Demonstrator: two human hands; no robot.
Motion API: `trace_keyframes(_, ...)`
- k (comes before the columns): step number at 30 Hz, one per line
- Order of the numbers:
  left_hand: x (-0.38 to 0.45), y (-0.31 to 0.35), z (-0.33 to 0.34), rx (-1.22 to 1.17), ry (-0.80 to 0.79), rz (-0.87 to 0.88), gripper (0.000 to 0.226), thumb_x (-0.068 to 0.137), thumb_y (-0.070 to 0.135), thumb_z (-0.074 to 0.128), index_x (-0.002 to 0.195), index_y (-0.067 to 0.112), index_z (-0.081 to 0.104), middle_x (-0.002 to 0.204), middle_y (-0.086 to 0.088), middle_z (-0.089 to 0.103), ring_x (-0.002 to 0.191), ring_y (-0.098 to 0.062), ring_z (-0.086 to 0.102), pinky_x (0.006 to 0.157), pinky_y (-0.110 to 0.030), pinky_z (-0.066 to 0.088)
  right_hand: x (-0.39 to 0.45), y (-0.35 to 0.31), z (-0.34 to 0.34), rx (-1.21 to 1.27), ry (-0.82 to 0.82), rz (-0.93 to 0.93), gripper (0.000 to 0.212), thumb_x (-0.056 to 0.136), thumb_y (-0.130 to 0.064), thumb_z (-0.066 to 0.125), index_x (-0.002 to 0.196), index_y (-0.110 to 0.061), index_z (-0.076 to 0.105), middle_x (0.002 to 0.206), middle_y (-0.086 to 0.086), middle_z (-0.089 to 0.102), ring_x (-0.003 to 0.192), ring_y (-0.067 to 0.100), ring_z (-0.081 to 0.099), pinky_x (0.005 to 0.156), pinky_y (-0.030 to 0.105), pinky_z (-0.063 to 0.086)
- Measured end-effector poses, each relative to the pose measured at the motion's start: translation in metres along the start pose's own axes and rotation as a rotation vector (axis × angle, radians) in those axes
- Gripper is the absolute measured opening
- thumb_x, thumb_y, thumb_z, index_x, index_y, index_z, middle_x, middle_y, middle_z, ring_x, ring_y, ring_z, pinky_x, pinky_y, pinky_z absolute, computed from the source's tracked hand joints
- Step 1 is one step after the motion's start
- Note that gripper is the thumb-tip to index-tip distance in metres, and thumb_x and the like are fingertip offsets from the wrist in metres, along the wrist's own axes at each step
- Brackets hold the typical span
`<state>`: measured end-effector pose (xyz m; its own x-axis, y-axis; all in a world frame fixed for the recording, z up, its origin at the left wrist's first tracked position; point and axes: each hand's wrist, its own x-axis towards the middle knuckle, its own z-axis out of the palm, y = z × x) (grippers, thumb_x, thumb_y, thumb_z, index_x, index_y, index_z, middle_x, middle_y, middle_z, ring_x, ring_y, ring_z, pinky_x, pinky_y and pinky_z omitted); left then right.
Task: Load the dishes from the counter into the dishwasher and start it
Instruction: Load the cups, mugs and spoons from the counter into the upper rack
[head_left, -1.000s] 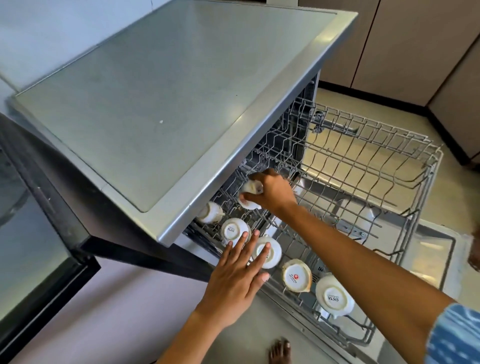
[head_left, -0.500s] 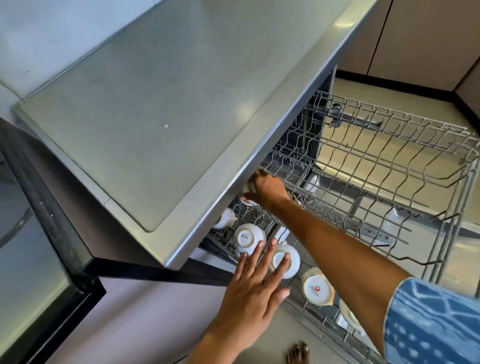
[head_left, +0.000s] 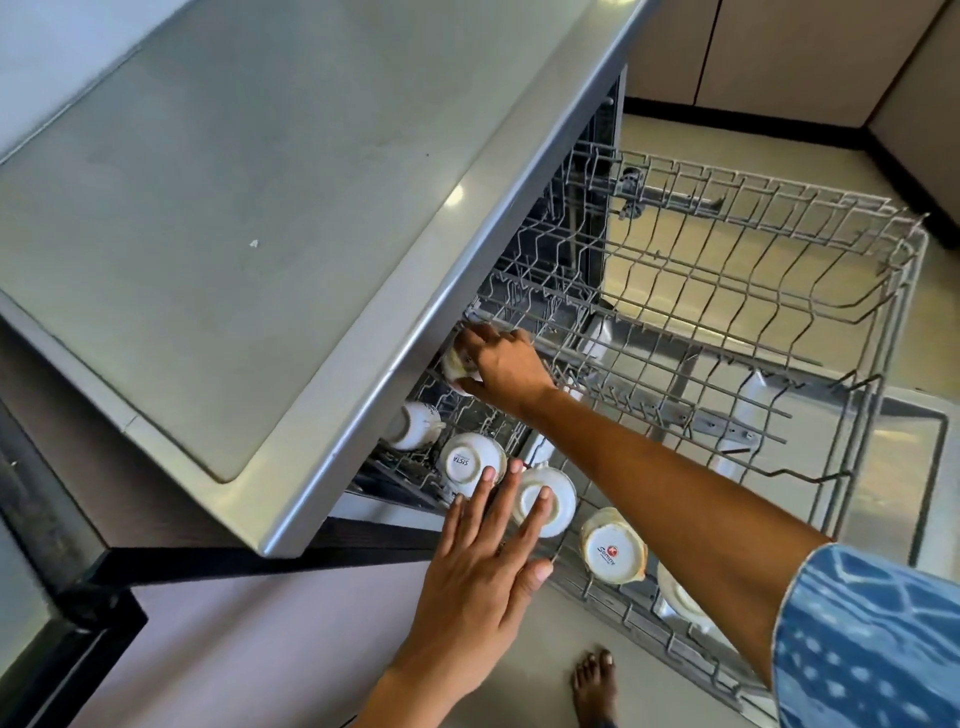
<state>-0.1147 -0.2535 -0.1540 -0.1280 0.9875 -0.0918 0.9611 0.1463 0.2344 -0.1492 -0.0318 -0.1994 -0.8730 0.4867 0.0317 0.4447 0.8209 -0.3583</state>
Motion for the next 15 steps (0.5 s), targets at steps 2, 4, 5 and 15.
trace_keyframes(2, -0.001, 0.000, 0.001, -0.001, -0.004, -0.001, 0.051, 0.103, 0.046, 0.015, 0.151, 0.030, 0.019, 0.159, -0.001, 0.009, 0.146, -0.024, 0.004, 0.115, -0.039, 0.003, 0.001, 0.000, 0.001, 0.039, -0.023, 0.009, 0.054, 0.093, -0.039, 0.052, 0.137, -0.014, 0.034, 0.139, 0.012, 0.040, 0.110, 0.029, 0.055, 0.107, 0.043, 0.027)
trace_keyframes(4, -0.001, -0.001, 0.001, 0.000, -0.006, 0.001, 0.050, 0.103, 0.045, 0.016, 0.151, 0.029, 0.021, 0.159, -0.001, 0.010, 0.146, -0.024, 0.006, 0.115, -0.039, 0.005, 0.001, 0.001, 0.001, 0.094, -0.032, 0.020, 0.053, 0.093, -0.038, 0.052, 0.138, -0.015, 0.034, 0.142, 0.012, 0.038, 0.112, 0.029, 0.055, 0.109, 0.042, 0.025)
trace_keyframes(5, -0.001, -0.001, 0.001, 0.001, -0.006, 0.003, 0.050, 0.103, 0.044, 0.016, 0.151, 0.029, 0.022, 0.159, -0.002, 0.011, 0.146, -0.025, 0.007, 0.115, -0.039, 0.005, -0.001, 0.001, 0.001, 0.100, -0.033, 0.022, 0.053, 0.094, -0.036, 0.052, 0.138, -0.015, 0.034, 0.145, 0.013, 0.035, 0.115, 0.030, 0.054, 0.111, 0.043, 0.023)
trace_keyframes(15, 0.001, -0.001, 0.003, 0.031, -0.002, 0.005, 0.051, 0.103, 0.045, 0.016, 0.150, 0.027, 0.026, 0.159, -0.003, 0.013, 0.146, -0.026, 0.008, 0.117, -0.035, 0.000, -0.014, 0.001, 0.010, -0.067, -0.100, 0.029, 0.063, 0.096, -0.018, 0.050, 0.149, -0.023, 0.016, 0.156, 0.017, 0.001, 0.143, 0.031, 0.012, 0.116, 0.052, -0.002)
